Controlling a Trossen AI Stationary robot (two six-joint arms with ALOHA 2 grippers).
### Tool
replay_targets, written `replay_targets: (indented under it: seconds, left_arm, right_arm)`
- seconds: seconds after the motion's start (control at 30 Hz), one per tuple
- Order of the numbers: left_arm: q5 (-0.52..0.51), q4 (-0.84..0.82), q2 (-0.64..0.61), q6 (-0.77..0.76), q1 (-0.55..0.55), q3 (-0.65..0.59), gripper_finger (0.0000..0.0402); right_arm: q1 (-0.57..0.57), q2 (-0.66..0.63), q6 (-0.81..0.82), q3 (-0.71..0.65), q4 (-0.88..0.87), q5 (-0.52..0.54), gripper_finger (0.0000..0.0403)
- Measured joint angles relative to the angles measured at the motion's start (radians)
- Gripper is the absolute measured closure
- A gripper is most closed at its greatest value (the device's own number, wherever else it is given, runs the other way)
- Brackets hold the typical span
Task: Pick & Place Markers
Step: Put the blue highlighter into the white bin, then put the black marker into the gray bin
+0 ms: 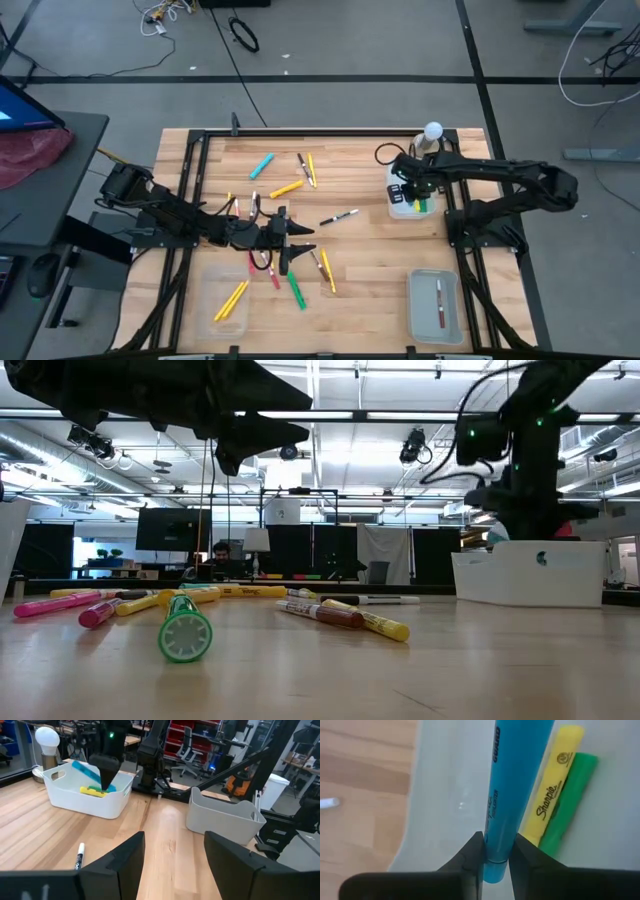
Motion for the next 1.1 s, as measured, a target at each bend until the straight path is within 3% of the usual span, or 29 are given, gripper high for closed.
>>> replay_targets:
  seconds: [0.3, 0.7, 0.9, 1.1]
  left_arm:
    - [0.000, -0.008, 0.000, 0.000, 0.000, 0.000, 0.0191]
    - [0.000, -0.007, 0.000, -0.014, 0.000, 0.000, 0.0191]
    - [0.000, -0.007, 0.000, -0.018, 0.000, 0.000, 0.0191]
    - [0.000, -0.006, 0.000, -0.018, 0.000, 0.000, 0.0191]
  right_arm:
    - [-0.084, 0.014, -0.049, -0.103, 0.109, -0.069, 0.0341]
    - [-0.092, 0.014, -0.072, -0.149, 0.136, -0.073, 0.0285]
    - [-0.092, -0.017, -0.129, -0.088, 0.117, -0.062, 0.0274]
    - [-0.092, -0.081, -0.181, 0.090, -0.007, -0.026, 0.0288]
